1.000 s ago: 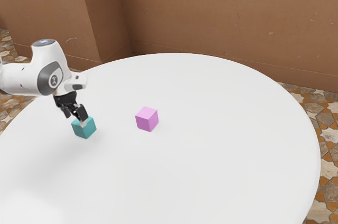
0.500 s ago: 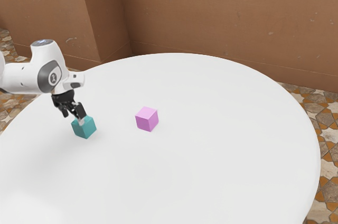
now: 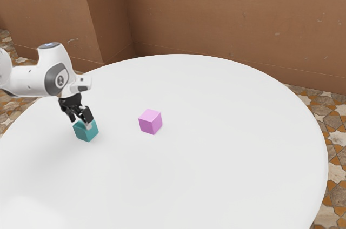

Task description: Pick up the blue block with one arm, and put the blue block on the pink block with one arm

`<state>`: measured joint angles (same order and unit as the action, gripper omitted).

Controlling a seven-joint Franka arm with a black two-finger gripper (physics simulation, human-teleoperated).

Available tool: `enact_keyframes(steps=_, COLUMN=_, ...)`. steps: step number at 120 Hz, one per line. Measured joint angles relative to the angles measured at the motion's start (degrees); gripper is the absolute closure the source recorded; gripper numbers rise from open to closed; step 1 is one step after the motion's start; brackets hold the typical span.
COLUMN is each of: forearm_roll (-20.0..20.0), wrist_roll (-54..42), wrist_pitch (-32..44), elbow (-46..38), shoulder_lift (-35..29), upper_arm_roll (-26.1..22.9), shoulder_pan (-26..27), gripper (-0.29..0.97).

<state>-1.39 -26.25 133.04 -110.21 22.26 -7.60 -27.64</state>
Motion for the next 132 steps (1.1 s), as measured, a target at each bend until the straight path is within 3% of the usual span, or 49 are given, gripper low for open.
enact_keyframes(steps=107, forearm_roll=-0.5, wrist_roll=-0.4, wrist_pitch=-1.4, elbow=5.0, shoulder_lift=6.2, upper_arm_roll=0.0, shoulder_pan=0.0, gripper=0.0)
enact_keyframes(steps=132, forearm_roll=-0.4, wrist_roll=-0.5, wrist_pitch=-1.4, elbow=5.2, shoulder_lift=6.3, upper_arm_roll=0.1, shoulder_pan=0.0, gripper=0.09)
